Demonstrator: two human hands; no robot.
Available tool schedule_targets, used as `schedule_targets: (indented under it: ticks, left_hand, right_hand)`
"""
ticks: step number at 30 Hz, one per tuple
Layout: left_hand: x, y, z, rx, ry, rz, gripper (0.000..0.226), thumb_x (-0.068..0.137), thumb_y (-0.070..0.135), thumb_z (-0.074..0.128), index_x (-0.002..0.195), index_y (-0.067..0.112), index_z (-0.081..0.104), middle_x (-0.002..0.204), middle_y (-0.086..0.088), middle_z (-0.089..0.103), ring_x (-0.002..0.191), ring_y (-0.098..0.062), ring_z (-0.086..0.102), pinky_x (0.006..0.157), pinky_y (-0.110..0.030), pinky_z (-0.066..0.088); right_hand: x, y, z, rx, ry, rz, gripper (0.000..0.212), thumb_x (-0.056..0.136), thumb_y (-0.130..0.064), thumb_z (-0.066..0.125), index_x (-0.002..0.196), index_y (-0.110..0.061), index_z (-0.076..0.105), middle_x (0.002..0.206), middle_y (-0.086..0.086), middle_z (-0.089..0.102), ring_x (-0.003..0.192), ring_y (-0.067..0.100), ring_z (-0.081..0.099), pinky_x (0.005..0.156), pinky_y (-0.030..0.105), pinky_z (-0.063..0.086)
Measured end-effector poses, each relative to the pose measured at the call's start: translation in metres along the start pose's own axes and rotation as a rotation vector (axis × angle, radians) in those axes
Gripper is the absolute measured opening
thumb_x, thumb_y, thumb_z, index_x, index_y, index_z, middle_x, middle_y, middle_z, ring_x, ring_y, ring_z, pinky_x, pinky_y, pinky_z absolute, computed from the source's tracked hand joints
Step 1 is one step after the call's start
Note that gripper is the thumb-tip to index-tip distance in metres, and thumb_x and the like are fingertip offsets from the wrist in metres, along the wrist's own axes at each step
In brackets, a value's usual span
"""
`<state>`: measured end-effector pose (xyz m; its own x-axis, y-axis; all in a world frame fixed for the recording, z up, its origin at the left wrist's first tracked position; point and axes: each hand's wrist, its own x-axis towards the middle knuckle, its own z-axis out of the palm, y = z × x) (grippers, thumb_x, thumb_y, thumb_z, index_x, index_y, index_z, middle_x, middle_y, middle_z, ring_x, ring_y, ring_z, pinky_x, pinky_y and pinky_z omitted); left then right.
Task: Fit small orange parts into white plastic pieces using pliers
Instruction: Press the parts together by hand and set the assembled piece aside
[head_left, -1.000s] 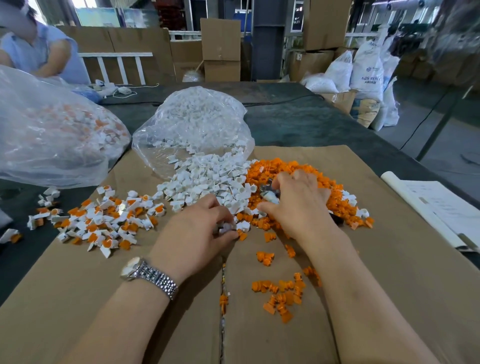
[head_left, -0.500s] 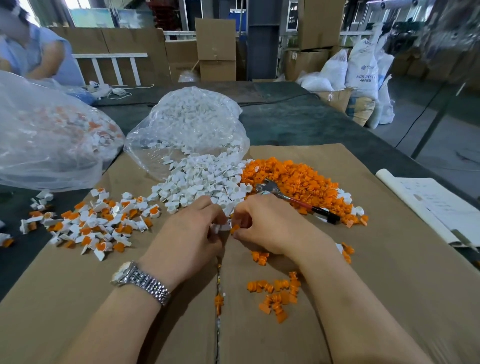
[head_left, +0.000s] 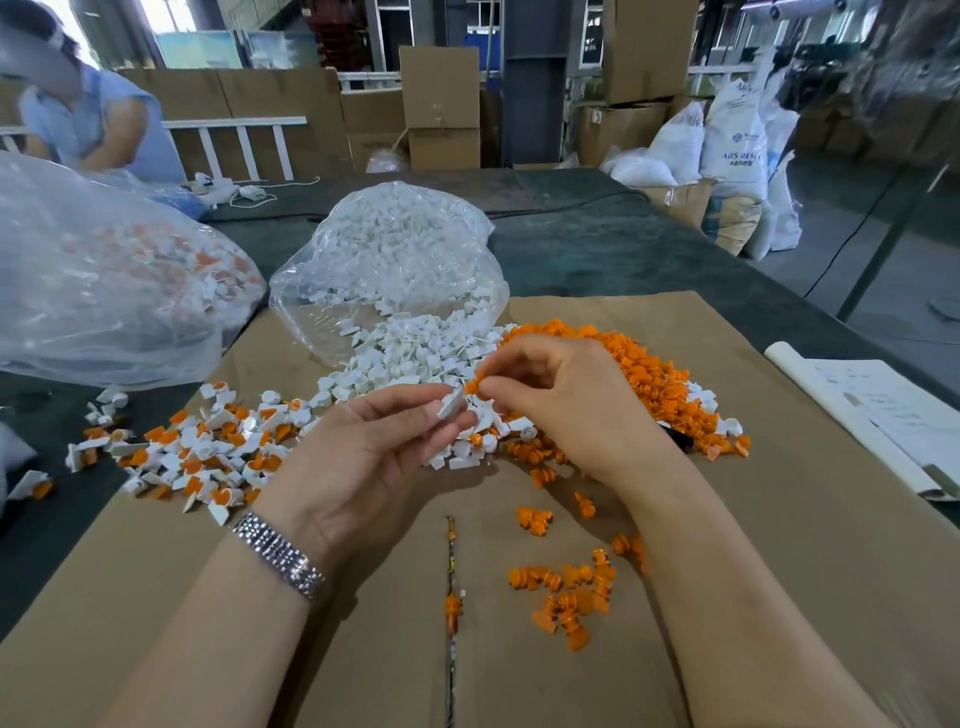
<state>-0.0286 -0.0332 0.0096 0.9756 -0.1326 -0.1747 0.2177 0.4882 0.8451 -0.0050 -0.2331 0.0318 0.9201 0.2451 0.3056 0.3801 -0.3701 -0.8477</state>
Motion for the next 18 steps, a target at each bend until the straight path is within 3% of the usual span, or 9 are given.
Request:
schedule_targets:
  ticks: [6, 11, 15, 18]
  left_hand:
    - [0.003, 0.001, -0.003, -0.19, -0.092, -0.079, 0.031, 0.086, -0.007, 0.061, 0.112, 0.001, 0.077, 0.115, -0.028, 0.072, 0.107, -0.03, 0.073, 0.072, -0.025, 0.062]
    - [0.004, 0.0, -0.002, -0.214, -0.07, -0.085, 0.033, 0.085, -0.004, 0.065, 0.118, -0.003, 0.072, 0.117, -0.025, 0.072, 0.104, -0.03, 0.075, 0.07, -0.027, 0.063]
    - [0.005, -0.002, -0.001, -0.056, -0.056, 0.001, 0.028, 0.072, 0.005, 0.079, 0.099, 0.008, 0.081, 0.102, -0.012, 0.077, 0.09, -0.018, 0.076, 0.061, -0.019, 0.058]
    - [0.007, -0.005, -0.001, 0.01, -0.05, 0.098, 0.019, 0.071, 0.0, 0.078, 0.088, 0.007, 0.08, 0.095, -0.013, 0.075, 0.086, -0.019, 0.075, 0.066, -0.019, 0.058]
  right_hand:
    - [-0.003, -0.006, 0.0, 0.068, 0.019, -0.035, 0.003, 0.093, -0.019, 0.073, 0.095, -0.021, 0.074, 0.087, -0.007, 0.074, 0.083, 0.006, 0.069, 0.078, 0.021, 0.058]
    - [-0.004, -0.009, 0.003, 0.059, -0.007, -0.051, 0.002, 0.093, -0.019, 0.073, 0.092, -0.02, 0.074, 0.085, -0.005, 0.072, 0.078, 0.012, 0.065, 0.069, 0.019, 0.053]
    - [-0.004, -0.009, 0.007, 0.024, -0.027, -0.026, 0.004, 0.092, -0.018, 0.073, 0.089, -0.019, 0.072, 0.08, -0.004, 0.069, 0.069, 0.007, 0.06, 0.063, 0.018, 0.051]
    - [-0.003, -0.008, 0.011, 0.007, -0.001, 0.015, 0.005, 0.091, -0.02, 0.073, 0.086, -0.02, 0.072, 0.076, -0.006, 0.068, 0.064, 0.0, 0.056, 0.059, 0.015, 0.045]
